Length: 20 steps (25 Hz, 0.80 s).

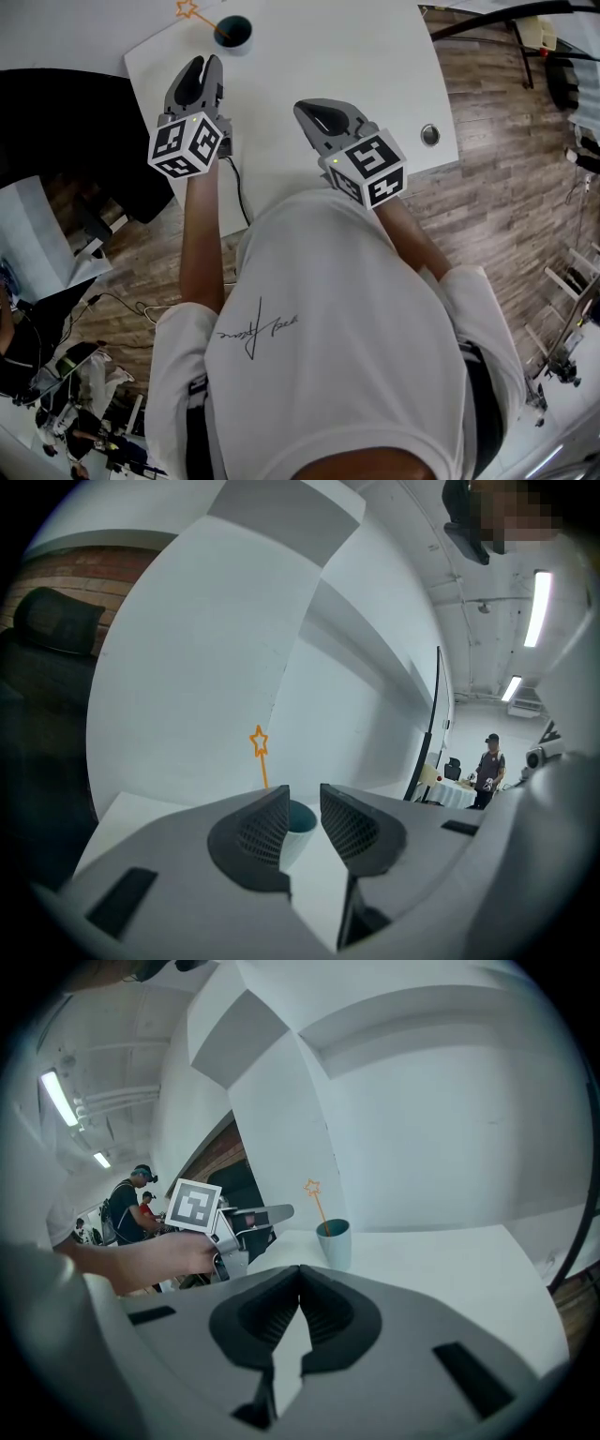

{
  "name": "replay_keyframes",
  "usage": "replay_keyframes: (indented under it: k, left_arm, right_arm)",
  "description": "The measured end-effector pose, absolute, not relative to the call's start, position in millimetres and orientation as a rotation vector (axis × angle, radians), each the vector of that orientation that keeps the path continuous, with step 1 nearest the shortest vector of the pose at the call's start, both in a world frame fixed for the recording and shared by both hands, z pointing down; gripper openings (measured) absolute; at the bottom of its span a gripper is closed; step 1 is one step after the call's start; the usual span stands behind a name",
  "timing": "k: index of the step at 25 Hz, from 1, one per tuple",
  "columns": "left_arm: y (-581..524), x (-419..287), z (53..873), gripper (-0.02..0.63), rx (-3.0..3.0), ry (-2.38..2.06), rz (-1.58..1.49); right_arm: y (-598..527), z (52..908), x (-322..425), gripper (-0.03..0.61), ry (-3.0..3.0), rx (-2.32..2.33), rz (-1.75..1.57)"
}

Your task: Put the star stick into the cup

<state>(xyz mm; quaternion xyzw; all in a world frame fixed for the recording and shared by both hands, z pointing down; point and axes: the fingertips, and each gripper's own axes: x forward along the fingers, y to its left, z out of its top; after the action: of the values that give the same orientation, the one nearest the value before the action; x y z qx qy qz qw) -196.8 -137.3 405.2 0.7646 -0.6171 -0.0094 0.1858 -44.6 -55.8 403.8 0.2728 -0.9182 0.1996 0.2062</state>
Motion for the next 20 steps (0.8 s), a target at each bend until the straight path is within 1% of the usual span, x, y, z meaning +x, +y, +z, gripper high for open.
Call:
replay_keyframes:
  k: [2,8,10,20]
  left_arm:
    - [-131.0,-193.1,402.4,0.095,2.161,-1.736,-0.034]
    - [-111.3,-180.1,398.6,0.084,2.172,-1.699,-0.039]
    - [-105.7,-178.0,395.7,0.063,2.172,-1.692,-0.041]
    - [-64.2,-152.9,388.7,0.057,2.171,-1.641,-0.023]
  right_arm:
    - [-54.9,402.5,-42.5,0.009,-2.564,0.761,0.544]
    - [-49.0,396.7,-36.7,0.009,-2.584,0.754,0.52]
    - [-47.7,393.7,-36.8,0.009,-2.592,0.752,0.509]
    - [-28.8,388.9,-23.0,0.009,-2.611,0.748,0.501]
